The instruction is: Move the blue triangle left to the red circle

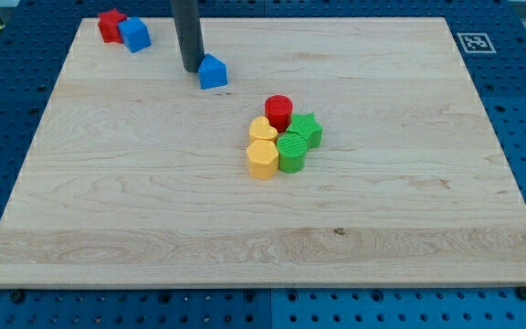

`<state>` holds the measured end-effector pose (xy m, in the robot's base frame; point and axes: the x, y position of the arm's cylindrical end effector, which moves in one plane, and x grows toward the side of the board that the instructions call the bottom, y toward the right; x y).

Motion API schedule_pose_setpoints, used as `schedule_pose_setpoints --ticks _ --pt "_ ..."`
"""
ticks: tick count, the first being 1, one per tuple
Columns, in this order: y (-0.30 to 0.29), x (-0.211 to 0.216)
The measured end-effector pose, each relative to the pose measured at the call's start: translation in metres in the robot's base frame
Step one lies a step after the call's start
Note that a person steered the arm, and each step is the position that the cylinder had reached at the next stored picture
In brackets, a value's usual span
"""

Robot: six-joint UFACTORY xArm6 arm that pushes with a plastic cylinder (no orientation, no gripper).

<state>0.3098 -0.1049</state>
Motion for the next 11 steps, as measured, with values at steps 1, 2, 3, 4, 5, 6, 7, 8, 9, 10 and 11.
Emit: schedule_pose_setpoints --ticks 1,2,3,4,5,6,7,8,9,10,11 --pt "0.005 0.003" --pt "0.008 -0.008" --pt "0.013 -0.013" --pt "0.028 0.003" --pt "0.034 0.015" --pt "0.043 0.027" --pt "0.055 0.042" --pt "0.059 0.042" --pt "0.059 0.025" --pt "0.076 0.032" --pt "0.077 0.054"
